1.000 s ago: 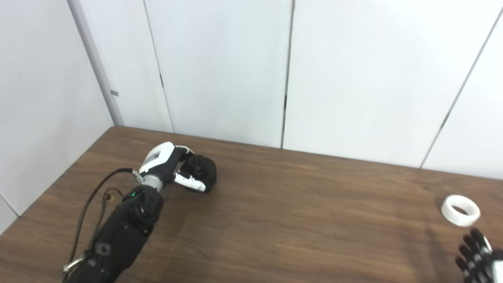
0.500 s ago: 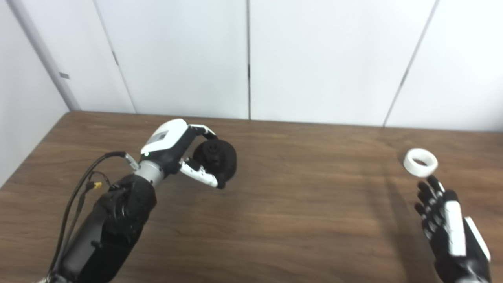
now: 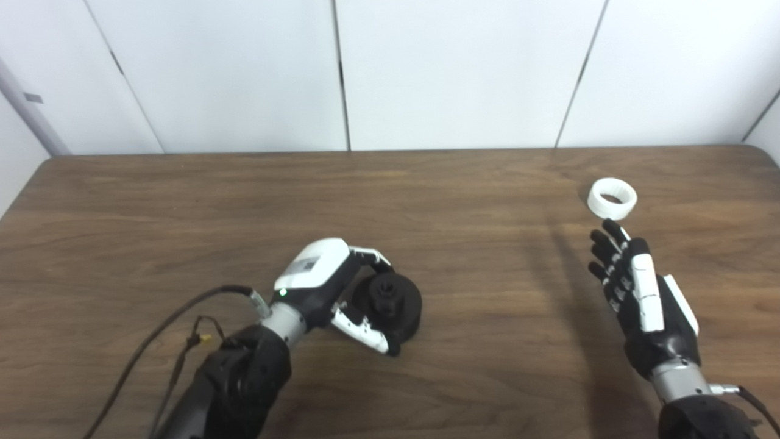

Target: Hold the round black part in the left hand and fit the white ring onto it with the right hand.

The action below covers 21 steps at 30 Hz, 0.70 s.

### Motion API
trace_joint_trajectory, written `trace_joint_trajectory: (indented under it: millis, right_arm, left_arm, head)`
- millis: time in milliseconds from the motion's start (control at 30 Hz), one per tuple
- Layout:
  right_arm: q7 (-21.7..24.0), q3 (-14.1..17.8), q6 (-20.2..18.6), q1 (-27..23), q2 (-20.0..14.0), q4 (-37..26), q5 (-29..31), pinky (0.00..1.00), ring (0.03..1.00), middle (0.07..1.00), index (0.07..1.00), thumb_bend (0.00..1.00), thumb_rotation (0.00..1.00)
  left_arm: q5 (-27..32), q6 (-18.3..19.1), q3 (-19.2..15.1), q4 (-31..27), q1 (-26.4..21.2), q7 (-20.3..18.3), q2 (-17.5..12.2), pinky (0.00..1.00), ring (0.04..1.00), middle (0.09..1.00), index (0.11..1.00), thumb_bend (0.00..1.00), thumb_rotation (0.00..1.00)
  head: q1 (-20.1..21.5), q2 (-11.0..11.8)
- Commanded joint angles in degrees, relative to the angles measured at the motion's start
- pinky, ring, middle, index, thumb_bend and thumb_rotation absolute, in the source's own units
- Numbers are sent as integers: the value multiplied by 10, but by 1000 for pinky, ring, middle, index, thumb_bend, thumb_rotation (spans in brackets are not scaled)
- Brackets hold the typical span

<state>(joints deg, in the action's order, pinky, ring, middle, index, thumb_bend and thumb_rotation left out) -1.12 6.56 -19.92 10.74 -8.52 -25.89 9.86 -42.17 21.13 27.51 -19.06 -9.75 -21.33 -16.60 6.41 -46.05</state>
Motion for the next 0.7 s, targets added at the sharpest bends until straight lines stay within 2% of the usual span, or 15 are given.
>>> trace_joint_trajectory:
  millis: [0, 200, 367, 667]
  right_arm:
    - [-4, 2, 6, -23, 18, -23, 4, 964, 977, 943, 961, 543, 998]
    - [-8, -5, 0, -25, 18, -29, 6, 931, 973, 947, 960, 547, 1000]
    - [-15, -9, -12, -27, 20, -35, 4, 988, 979, 946, 961, 559, 996]
    - [-23, -16, -20, -30, 18, -37, -8, 991, 966, 929, 952, 599, 977]
  left_arm:
    - [-9, -29, 2, -11, -9, 11, 8, 890, 848, 758, 482, 523, 52]
    - [-45, -55, 25, 6, 12, 26, 28, 896, 830, 749, 481, 525, 54]
    - [-59, -63, 28, 12, 20, 19, 39, 930, 841, 755, 480, 524, 52]
    - [-66, -67, 23, 13, 32, 6, 40, 931, 850, 763, 480, 524, 51]
  head:
    - [4, -3]
    - [15, -9]
    - [21, -15]
    - [43, -18]
